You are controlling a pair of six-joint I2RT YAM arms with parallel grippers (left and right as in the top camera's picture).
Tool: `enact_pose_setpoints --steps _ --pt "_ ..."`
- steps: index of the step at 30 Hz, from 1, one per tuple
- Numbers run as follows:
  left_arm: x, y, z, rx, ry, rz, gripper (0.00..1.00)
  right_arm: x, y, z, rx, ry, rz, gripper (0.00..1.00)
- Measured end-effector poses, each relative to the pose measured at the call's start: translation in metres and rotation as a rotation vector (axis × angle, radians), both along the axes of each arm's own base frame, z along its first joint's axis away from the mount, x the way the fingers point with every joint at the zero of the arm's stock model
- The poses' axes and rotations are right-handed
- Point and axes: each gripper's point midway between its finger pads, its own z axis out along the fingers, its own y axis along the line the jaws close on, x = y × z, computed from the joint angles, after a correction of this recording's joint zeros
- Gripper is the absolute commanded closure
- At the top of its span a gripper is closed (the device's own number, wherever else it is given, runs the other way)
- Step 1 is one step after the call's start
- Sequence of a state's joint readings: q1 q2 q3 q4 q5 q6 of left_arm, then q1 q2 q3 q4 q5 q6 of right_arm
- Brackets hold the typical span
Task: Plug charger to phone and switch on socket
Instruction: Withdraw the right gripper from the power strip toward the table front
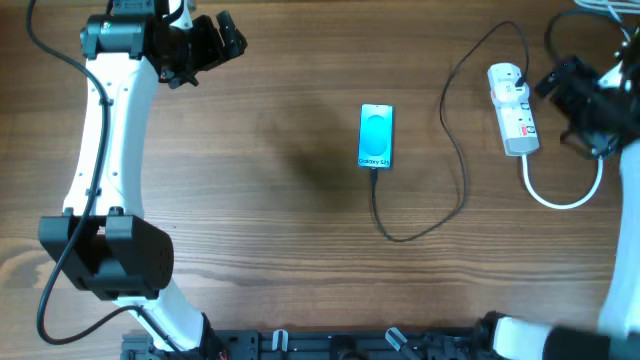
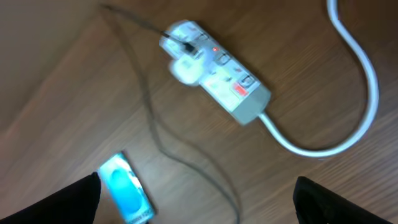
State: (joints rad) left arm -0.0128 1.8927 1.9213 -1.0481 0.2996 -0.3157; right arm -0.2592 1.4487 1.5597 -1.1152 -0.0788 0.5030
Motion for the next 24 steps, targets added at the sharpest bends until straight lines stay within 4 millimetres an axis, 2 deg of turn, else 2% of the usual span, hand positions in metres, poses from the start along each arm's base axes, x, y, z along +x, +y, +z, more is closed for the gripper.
enact_pose_setpoints --steps 2,3,5,6,8,13,20,22,24 --pt "0.000 0.000 0.000 0.000 0.001 0.000 0.00 -0.015 0.026 0.003 -0.013 -0.059 0.065 0.00" --pt "0.000 0.001 0.000 0.003 0.001 0.002 0.00 -0.033 0.047 -0.007 -0.007 -0.057 0.112 0.00" --pt "0.000 0.001 0.000 0.003 0.002 0.002 0.00 -0.062 0.070 -0.019 0.017 -0.046 0.151 0.00" --pt "0.000 0.001 0.000 0.003 0.003 0.002 0.00 -0.081 0.077 -0.025 0.031 -0.031 0.155 0.00" --pt "0.000 0.001 0.000 0.003 0.003 0.002 0.00 -0.094 0.080 -0.021 0.047 -0.055 0.137 0.00" --pt "0.000 0.001 0.000 0.003 0.002 0.002 0.00 -0.095 0.080 -0.018 0.083 -0.068 0.082 0.00" --pt "0.000 0.001 0.000 0.003 0.003 0.002 0.00 -0.083 0.077 -0.049 0.080 0.062 0.070 0.00" --pt "0.000 0.001 0.000 0.003 0.003 0.002 0.00 -0.075 0.077 -0.055 0.062 0.068 0.102 0.00" --pt "0.000 0.001 0.000 0.003 0.002 0.002 0.00 -0.052 0.076 -0.044 0.010 -0.074 0.168 0.00"
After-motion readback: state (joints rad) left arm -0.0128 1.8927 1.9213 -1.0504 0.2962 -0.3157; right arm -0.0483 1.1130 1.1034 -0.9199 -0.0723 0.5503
